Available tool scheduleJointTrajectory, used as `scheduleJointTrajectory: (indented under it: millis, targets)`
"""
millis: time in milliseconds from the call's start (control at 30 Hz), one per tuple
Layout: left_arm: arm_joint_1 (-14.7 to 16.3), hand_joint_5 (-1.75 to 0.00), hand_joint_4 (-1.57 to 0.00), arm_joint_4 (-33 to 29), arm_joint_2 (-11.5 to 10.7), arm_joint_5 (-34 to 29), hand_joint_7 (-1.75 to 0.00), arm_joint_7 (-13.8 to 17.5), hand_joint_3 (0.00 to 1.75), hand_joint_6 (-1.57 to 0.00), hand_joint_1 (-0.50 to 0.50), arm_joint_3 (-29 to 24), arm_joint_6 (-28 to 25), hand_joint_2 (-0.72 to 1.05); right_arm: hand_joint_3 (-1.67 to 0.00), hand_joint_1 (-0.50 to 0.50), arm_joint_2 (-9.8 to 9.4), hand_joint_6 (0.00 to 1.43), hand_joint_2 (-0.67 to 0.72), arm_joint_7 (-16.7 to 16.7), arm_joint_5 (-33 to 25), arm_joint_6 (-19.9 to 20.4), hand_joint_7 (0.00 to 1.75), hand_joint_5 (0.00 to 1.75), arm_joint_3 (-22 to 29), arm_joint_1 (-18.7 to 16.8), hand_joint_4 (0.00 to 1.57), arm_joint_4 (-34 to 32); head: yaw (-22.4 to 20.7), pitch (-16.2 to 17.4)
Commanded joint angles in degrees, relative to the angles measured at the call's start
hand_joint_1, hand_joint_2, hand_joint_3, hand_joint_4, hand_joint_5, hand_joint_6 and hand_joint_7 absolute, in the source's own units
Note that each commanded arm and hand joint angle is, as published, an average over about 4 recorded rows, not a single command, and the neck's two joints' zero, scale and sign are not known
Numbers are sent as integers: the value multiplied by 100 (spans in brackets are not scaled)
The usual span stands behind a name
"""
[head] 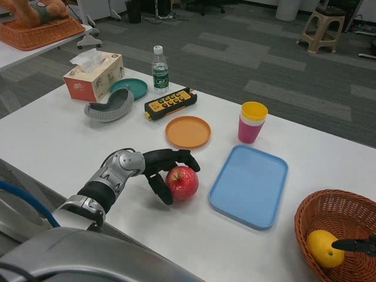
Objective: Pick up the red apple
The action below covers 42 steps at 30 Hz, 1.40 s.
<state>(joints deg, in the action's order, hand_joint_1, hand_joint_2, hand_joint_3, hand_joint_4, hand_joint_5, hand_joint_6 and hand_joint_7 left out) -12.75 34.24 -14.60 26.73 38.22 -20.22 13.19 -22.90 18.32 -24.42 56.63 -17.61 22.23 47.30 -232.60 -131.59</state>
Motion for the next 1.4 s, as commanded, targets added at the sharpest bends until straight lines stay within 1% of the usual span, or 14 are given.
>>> scheduleJointTrajectory:
  millis: [33, 100, 267, 367, 467, 533, 567, 633, 700, 800, 900, 967, 1167, 1400]
  targets:
    - [150, -139, -122, -284, 100, -303, -119, 52, 17, -52, 50, -189, -56, 105, 0, -17, -15, 0, 72, 14, -28, 15, 0, 0, 47, -50, 0, -63, 32, -39]
    - [165, -133, -119, -480, 159, -619, -119, 41, 17, -50, 50, -323, -3, 105, 0, -17, -20, 0, 72, 14, -28, 15, 0, 0, 47, -52, 0, -63, 55, -66]
    - [174, -133, -116, -994, 306, -1788, -119, -91, 17, -49, 50, -602, 281, 105, 0, -17, -24, 0, 72, 14, -28, 15, 0, 0, 47, -52, 0, -63, 146, -145]
    - [163, -133, -119, -1255, 328, -2285, -119, -194, 17, -50, 50, -624, 333, 105, 0, -17, -31, 0, 72, 14, -30, 15, 0, 0, 49, -52, 0, -63, 232, -211]
    - [132, -131, -120, -1530, 335, -2594, -119, -302, 17, -50, 50, -628, 320, 105, 0, -17, -31, 0, 72, 14, -33, 15, 0, 0, 55, -52, 0, -63, 337, -287]
    - [75, -128, -121, -1781, 339, -2722, -120, -403, 17, -52, 50, -663, 307, 105, 0, -17, -35, 0, 72, 14, -33, 15, 0, 0, 55, -52, 0, -63, 461, -369]
    - [33, -128, -122, -1888, 354, -2759, -122, -460, 17, -53, 50, -690, 303, 105, 0, -17, -37, 0, 72, 14, -35, 15, 0, 0, 55, -52, 0, -63, 607, -436]
    - [-88, -133, -124, -2139, 427, -2818, -126, -592, 17, -54, 50, -771, 281, 105, 0, -17, -39, 0, 72, 14, -37, 15, 0, 0, 47, -52, 0, -59, 883, -563]
    - [-211, -133, -125, -2385, 563, -2873, -126, -805, 17, -56, 50, -874, 259, 105, 0, -17, -37, 0, 72, 14, -37, 15, 0, 0, 20, -50, 0, -50, 1276, -758]
    - [-321, -133, -130, -2554, 695, -2972, -126, -1097, 17, -62, 50, -896, 254, 105, 0, -17, -26, 0, 72, 14, -37, 15, 0, 0, -6, -39, 0, -50, 1871, -1059]
    - [-452, -133, -131, -2587, 664, -3018, -126, -1233, 17, -62, 50, -723, 223, 105, 0, -17, -11, 0, 72, 14, -37, 15, 0, 0, -13, -17, 0, -63, 2285, -1282]
    - [-540, -133, -131, -2594, 634, -3034, -126, -1308, 17, -63, 50, -628, 201, 105, 0, -17, 5, 0, 72, 14, -37, 15, 0, 0, -15, -8, 0, -72, 2432, -1343]
    - [-630, -133, -131, -2578, 601, -3038, -126, -1361, 17, -63, 50, -538, 153, 105, 0, -17, 29, 0, 72, 14, -37, 15, 0, 0, -8, -6, 0, -72, 2796, -1450]
    - [-668, -133, -131, -2534, 598, -3010, -126, -1398, 17, -63, 48, -485, 125, 105, 0, -17, 31, 0, 72, 14, -37, 15, 0, 0, -65, 60, 0, -37, 2962, -1417]
